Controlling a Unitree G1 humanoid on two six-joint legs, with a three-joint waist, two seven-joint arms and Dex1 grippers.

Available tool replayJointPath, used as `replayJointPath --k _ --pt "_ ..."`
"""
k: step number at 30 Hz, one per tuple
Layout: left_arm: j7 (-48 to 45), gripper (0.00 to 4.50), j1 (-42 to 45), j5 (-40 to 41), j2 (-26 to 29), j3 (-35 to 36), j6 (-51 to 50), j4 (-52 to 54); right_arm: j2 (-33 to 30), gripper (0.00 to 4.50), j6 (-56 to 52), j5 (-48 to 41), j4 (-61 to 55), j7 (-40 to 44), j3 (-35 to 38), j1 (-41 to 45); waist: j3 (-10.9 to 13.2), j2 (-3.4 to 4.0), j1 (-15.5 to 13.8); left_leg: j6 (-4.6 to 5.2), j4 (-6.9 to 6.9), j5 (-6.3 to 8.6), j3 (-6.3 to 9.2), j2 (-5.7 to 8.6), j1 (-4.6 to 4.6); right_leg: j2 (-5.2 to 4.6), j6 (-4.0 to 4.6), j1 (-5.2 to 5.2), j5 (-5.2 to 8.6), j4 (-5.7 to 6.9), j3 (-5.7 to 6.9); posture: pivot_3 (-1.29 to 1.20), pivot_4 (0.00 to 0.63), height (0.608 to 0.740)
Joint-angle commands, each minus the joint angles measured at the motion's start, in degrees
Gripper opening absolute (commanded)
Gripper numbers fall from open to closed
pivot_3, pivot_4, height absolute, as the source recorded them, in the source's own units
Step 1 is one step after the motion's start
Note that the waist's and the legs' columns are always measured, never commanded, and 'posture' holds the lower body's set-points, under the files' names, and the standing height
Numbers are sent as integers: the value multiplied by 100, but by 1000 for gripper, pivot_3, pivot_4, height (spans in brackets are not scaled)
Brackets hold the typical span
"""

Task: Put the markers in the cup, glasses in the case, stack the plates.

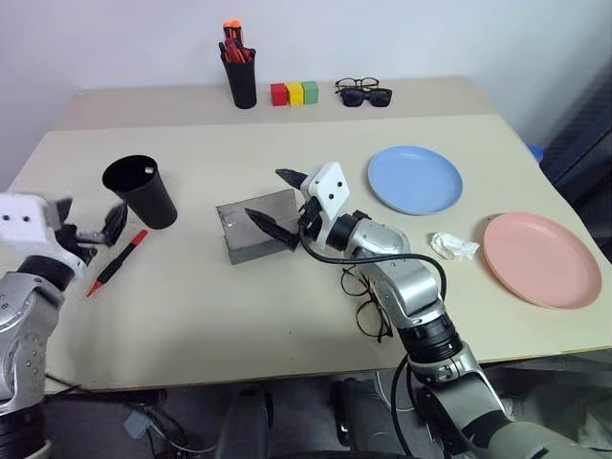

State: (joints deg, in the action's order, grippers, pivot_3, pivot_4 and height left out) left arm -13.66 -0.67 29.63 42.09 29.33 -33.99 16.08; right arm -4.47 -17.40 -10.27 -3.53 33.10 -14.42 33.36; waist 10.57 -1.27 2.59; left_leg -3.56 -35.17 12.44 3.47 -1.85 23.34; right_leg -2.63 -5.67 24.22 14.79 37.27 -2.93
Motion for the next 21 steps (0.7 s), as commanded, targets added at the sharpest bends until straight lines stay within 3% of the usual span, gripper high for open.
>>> replayJointPath --k 1,9,14,17,21 --pt "291 4434 209 -107 131 -207 -983 72 61 4500 73 -82 -197 44 -1 96 0 0 -13 0 0 0 -1 1 1 -1 -1 0 0 -2 0 0 150 740" --pt "193 4434 1617 -365 111 -1037 -2033 -1147 121 4500 121 -53 -162 97 -70 92 -1 -2 9 0 3 0 2 0 2 1 -2 4 -1 -1 3 0 150 740" --pt "152 4434 2174 -511 93 -1165 -2465 -2021 79 4500 104 -37 -221 34 -18 53 -1 -2 12 0 7 0 1 0 3 1 -1 10 -1 2 2 0 150 740" --pt "43 3555 2211 -624 172 -1309 -2608 -2183 41 4500 79 -28 -281 -21 11 6 -1 -3 3 0 5 0 1 1 4 -1 -2 9 -2 2 2 0 150 740" --pt "63 1513 2161 -725 184 -1303 -2637 -2182 23 4500 57 -36 -332 -62 -8 -42 -2 -3 25 0 6 0 0 0 0 -1 -1 9 -2 5 0 0 150 740"
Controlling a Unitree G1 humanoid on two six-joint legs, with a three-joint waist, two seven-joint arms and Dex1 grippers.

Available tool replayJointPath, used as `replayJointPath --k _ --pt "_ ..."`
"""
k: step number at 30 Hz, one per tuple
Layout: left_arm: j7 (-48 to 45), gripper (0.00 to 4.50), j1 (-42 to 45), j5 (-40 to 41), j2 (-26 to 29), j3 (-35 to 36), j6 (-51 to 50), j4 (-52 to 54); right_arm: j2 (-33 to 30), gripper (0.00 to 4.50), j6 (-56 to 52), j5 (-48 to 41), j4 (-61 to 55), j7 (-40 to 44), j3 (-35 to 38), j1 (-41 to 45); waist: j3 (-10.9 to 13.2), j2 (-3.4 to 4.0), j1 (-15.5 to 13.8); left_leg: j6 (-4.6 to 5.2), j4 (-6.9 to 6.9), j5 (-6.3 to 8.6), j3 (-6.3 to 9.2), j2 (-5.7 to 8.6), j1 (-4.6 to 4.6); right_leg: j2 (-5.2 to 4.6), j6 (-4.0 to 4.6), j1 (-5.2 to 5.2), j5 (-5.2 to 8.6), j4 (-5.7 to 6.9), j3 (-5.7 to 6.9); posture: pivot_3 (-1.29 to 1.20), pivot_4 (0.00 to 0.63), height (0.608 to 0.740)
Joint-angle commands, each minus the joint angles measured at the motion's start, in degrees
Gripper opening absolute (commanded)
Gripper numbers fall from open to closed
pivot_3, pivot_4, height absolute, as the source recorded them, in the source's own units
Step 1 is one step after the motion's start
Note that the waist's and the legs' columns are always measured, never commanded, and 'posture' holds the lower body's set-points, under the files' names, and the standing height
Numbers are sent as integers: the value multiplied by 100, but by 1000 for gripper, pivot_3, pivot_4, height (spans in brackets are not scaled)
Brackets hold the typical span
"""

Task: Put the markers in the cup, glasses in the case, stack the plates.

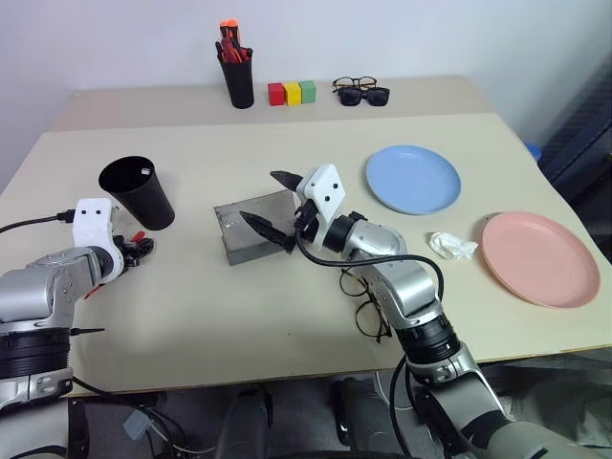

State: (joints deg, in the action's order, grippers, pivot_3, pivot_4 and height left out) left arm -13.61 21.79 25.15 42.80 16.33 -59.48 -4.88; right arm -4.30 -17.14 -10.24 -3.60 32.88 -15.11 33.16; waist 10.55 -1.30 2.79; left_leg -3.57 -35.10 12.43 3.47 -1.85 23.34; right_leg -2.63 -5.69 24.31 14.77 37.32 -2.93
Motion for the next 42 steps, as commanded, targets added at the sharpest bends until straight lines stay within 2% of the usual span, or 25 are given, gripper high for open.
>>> replayJointPath --k 1,3,7,11,14,17,23,27,35,41,42 --pt "63 1031 -119 -294 115 19 -86 -64 3 4500 25 -42 -339 -42 50 -34 0 0 11 0 1 0 0 0 -1 1 0 0 0 1 0 0 150 740" --pt "79 38 -182 -336 116 96 -87 4 1 4500 19 -48 -354 -42 35 -46 0 0 30 0 0 0 0 0 -1 1 0 0 0 2 -1 0 150 740" --pt "439 38 -345 -488 90 797 247 258 -8 4500 20 -59 -344 -25 34 -34 0 0 91 0 1 0 -1 0 -1 0 0 1 0 3 -2 0 150 740" --pt "1188 38 -274 -744 -180 1849 1817 463 -17 4500 9 -79 -319 -8 52 -10 3 -11 80 0 0 0 4 -2 4 0 1 6 0 3 1 0 150 740" --pt "1479 38 155 -761 -391 2266 3126 712 5 4500 21 -109 -283 32 46 18 1 -15 -32 -2 -2 -1 1 1 6 -6 0 6 -1 -1 0 0 150 740" --pt "1425 38 594 -774 -508 2112 3907 881 100 4500 59 -143 -222 15 78 83 -3 -23 -124 -5 -3 -2 1 2 11 -8 0 2 -2 -7 2 0 150 740" --pt "1069 38 1193 -1249 -806 1016 5114 744 245 4500 153 -162 -53 -81 198 261 -4 -24 -191 -7 -3 -3 -7 6 10 -10 -4 0 -4 -12 0 0 150 740" --pt "1132 38 1518 -1769 -1060 442 5812 -36 250 4500 199 -128 -33 -127 210 255 -4 -24 -166 -6 -5 -3 -6 5 11 -7 -4 -1 -4 -12 0 0 150 740" --pt "993 38 1540 -1885 -1442 193 6617 -1046 186 4500 134 -102 -252 -265 222 69 -3 -22 -33 -5 -4 -3 -3 3 10 -3 -4 2 -4 -6 0 0 150 740" --pt "1021 38 1358 -1915 -1538 203 6798 -1220 159 4500 128 -117 -269 -293 228 59 -3 -23 -29 -5 -4 -3 -3 3 9 -3 -4 2 -4 -4 0 0 150 740" --pt "1045 433 1331 -1934 -1545 202 6799 -1229 159 4500 131 -119 -257 -282 221 68 -3 -23 -30 -5 -4 -3 -3 3 9 -3 -4 2 -4 -4 0 0 150 740"
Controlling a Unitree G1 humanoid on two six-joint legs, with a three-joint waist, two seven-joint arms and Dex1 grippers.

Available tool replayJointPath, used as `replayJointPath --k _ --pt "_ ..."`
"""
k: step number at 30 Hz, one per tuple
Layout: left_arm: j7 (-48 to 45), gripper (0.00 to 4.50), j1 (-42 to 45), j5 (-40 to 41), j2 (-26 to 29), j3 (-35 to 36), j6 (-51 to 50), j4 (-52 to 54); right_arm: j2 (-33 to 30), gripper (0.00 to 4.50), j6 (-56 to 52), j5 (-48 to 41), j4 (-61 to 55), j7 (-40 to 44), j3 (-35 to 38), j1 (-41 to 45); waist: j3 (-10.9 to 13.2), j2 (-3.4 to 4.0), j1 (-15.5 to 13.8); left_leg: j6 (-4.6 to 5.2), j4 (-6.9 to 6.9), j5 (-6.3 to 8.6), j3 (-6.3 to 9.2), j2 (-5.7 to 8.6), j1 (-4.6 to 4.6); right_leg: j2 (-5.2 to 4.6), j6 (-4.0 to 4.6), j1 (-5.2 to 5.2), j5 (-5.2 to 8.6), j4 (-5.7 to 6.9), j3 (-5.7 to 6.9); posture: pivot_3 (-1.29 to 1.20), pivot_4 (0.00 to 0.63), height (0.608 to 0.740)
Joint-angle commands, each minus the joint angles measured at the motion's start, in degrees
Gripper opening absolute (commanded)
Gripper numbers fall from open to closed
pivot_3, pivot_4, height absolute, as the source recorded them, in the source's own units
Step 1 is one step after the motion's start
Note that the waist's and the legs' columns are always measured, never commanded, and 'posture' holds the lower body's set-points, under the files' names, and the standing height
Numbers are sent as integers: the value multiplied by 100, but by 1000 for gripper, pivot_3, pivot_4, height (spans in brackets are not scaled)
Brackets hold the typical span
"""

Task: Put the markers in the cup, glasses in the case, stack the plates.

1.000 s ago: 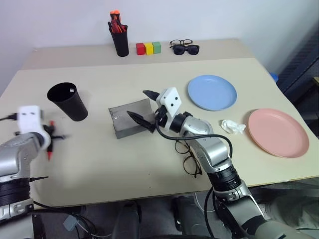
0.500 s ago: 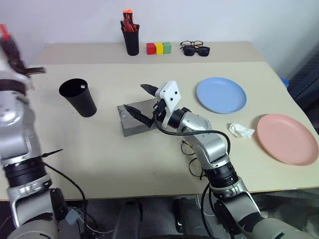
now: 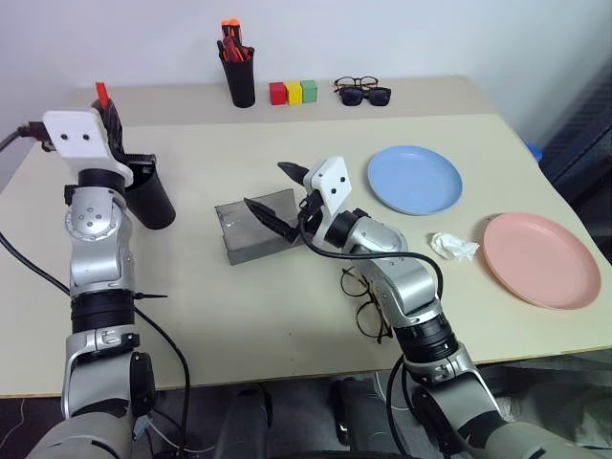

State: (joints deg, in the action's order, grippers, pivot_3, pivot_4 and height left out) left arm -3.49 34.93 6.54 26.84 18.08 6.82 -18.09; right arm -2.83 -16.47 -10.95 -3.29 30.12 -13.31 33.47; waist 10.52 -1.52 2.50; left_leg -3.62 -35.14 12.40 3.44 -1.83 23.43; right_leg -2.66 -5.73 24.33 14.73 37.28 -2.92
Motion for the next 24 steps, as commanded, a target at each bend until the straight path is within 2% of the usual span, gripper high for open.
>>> replayJointPath --k 1,2,6,12,14,15,18,21,24 --pt "71 867 -14 -97 43 27 159 106 10 4500 64 -51 -289 5 34 37 0 0 -4 0 0 0 0 0 0 0 0 0 0 0 0 0 150 740" --pt "99 1179 -34 -111 36 29 151 121 8 4500 63 -54 -293 12 29 35 0 0 -5 0 0 0 0 0 0 0 0 0 0 0 0 0 150 740" --pt "188 3184 -72 -70 -31 67 113 206 10 4500 68 -54 -265 38 13 49 0 0 -6 0 0 0 0 0 0 0 0 0 0 0 0 0 150 740" --pt "-5 3184 -37 454 -189 250 35 693 -31 4500 35 -51 -294 95 6 35 0 0 -5 0 0 0 1 0 0 0 0 0 0 0 0 0 150 740" --pt "-656 3184 -134 1061 -164 73 -491 1269 -138 4500 14 -44 -340 145 28 -20 0 0 -5 0 0 0 1 0 1 0 0 0 0 0 0 0 150 740" --pt "-1044 3460 -244 1330 -86 -72 -797 1609 -226 4500 11 -34 -361 184 50 -53 0 0 -3 0 0 0 1 0 1 0 0 0 0 0 0 0 150 740" --pt "-1893 4482 -616 1960 274 -441 -1958 2424 -553 4500 -9 -41 -426 315 165 -139 0 1 -2 0 0 0 1 1 1 -2 0 -3 0 -1 0 0 150 740" --pt "-2892 4482 -1104 2443 1025 -1042 -3318 3166 -1176 4500 -102 -119 -541 683 360 -235 4 7 11 0 0 0 0 1 -2 -1 0 -3 0 1 -3 0 150 740" --pt "-3239 4482 -1210 2323 1503 -1495 -4029 3242 -1841 4500 -230 -255 -714 1178 454 -353 8 11 1 1 0 0 0 0 -2 1 1 -3 2 0 -2 0 150 740"
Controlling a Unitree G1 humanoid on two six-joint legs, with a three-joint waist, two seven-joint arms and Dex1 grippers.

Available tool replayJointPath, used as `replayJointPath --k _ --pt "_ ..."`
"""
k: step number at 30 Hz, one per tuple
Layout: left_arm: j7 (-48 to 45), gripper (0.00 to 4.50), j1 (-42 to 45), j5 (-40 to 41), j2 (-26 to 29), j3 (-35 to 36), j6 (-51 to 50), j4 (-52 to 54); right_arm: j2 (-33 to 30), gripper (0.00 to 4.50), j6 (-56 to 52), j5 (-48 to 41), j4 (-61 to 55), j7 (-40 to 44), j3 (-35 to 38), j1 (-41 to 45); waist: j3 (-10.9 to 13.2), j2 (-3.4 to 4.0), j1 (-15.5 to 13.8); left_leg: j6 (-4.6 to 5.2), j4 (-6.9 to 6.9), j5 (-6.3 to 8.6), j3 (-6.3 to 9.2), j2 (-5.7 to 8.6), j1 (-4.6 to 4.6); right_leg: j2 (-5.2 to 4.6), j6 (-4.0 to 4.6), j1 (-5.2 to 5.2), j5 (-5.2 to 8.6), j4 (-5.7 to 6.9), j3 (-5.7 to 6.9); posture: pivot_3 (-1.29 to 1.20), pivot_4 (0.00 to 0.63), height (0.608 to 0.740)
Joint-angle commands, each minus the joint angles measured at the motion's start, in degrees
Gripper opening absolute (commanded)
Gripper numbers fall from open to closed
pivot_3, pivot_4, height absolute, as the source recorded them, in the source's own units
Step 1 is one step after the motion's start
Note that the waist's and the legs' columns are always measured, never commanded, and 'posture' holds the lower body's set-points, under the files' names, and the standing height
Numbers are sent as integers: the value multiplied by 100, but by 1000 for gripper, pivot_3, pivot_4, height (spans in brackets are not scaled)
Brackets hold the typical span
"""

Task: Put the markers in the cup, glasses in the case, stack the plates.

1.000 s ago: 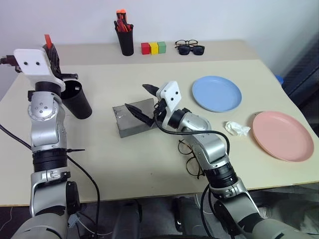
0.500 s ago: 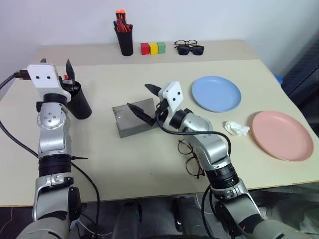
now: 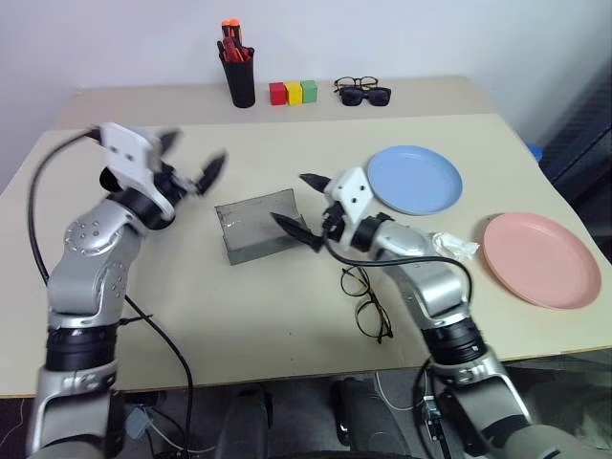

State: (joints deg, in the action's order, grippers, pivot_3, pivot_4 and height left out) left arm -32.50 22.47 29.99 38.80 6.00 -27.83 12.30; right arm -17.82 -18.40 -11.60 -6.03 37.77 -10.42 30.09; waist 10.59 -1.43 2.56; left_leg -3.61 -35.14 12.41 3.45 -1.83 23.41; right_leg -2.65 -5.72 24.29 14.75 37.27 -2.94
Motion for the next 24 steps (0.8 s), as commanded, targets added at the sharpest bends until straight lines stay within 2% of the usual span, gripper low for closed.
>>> replayJointPath --k 1,6,13,16,23,24 --pt "-431 4482 43 -111 404 -429 -692 162 -517 4500 -62 -223 -479 534 205 -50 1 0 -3 0 0 0 1 0 0 2 1 0 1 0 1 0 150 740" --pt "-1150 4482 144 -449 665 -1112 -889 -161 -1065 4500 -132 -271 -557 823 416 -162 2 2 0 2 0 1 0 -1 -2 5 2 1 2 -2 -1 0 150 740" --pt "-1810 4482 554 -1052 575 -1940 -926 -941 -1129 4500 -211 -228 -774 703 464 -349 2 1 -14 2 -1 1 -1 0 2 4 2 0 2 -4 -1 0 150 740" --pt "-1910 3787 615 -1201 476 -1952 -734 -1131 -1107 4500 -278 -221 -945 607 464 -488 2 1 -2 2 -1 1 -2 -1 0 4 1 0 2 -4 -2 0 150 740" --pt "-2681 280 501 -1311 542 -1932 -51 -992 -1247 4500 -442 -196 -1166 514 558 -673 3 2 -15 2 -4 1 -2 -1 2 3 1 1 2 -3 -2 0 150 740" --pt "-2802 72 491 -1349 565 -1956 45 -976 -1281 4500 -473 -197 -1174 500 581 -684 3 2 -18 2 -4 1 -2 -1 2 3 1 1 2 -4 -2 0 150 740"
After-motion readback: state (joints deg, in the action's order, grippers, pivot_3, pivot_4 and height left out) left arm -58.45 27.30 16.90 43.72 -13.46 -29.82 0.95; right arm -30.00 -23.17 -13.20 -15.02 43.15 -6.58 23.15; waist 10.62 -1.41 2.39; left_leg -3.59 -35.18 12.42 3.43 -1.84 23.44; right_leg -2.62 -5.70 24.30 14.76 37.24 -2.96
